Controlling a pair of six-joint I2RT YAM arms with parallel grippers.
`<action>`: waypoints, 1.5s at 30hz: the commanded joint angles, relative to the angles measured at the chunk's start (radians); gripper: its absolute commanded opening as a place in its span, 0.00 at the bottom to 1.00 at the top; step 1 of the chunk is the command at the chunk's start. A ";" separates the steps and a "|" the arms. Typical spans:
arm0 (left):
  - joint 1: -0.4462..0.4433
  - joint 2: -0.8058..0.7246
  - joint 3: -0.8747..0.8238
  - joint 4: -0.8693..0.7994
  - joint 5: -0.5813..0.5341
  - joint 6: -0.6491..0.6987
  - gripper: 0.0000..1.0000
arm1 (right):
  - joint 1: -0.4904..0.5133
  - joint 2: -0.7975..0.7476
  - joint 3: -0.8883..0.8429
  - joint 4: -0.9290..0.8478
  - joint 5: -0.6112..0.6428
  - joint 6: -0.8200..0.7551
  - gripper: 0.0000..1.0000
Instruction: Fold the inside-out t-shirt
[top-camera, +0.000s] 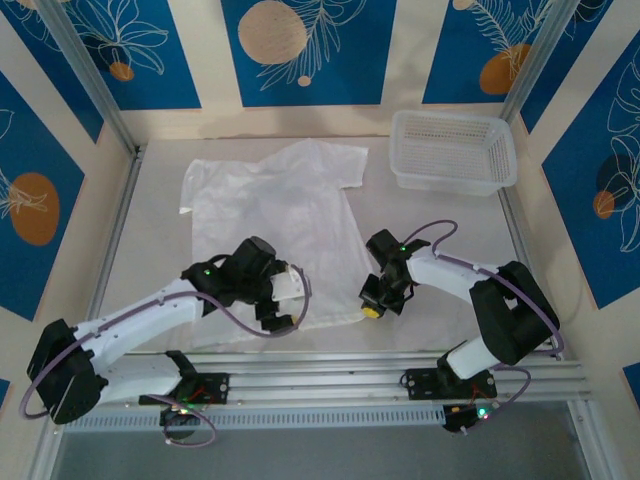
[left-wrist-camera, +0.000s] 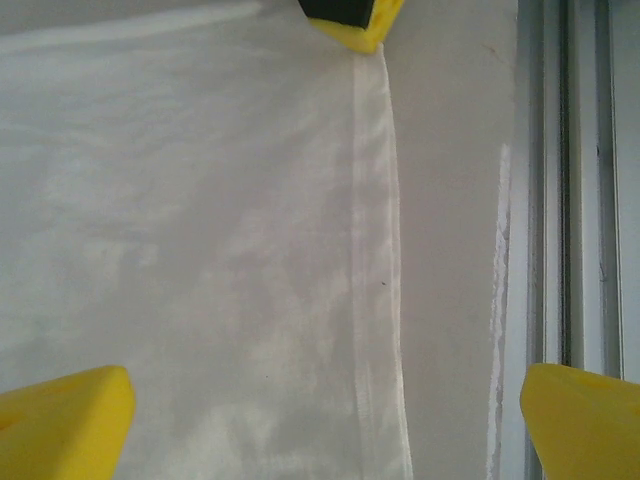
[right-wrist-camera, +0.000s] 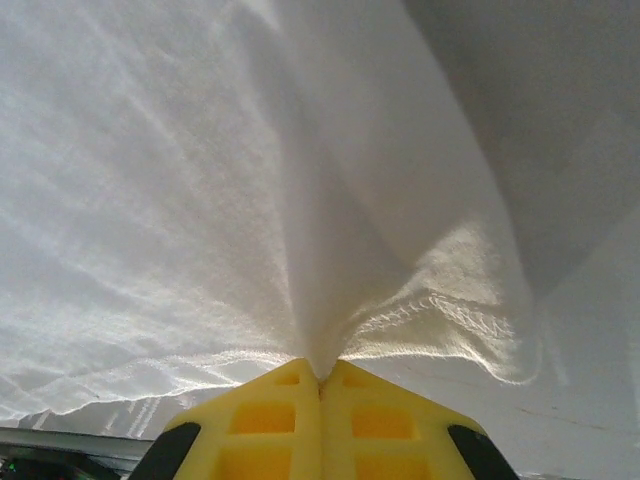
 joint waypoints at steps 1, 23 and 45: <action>-0.034 0.034 -0.017 -0.008 -0.006 0.037 0.98 | 0.010 -0.028 0.034 -0.053 0.001 -0.013 0.00; -0.148 0.382 0.006 0.171 -0.253 0.088 0.86 | 0.008 -0.044 0.073 -0.084 0.018 -0.030 0.00; -0.146 0.390 0.030 0.161 -0.212 0.104 0.55 | 0.017 -0.046 0.075 -0.091 0.027 -0.039 0.00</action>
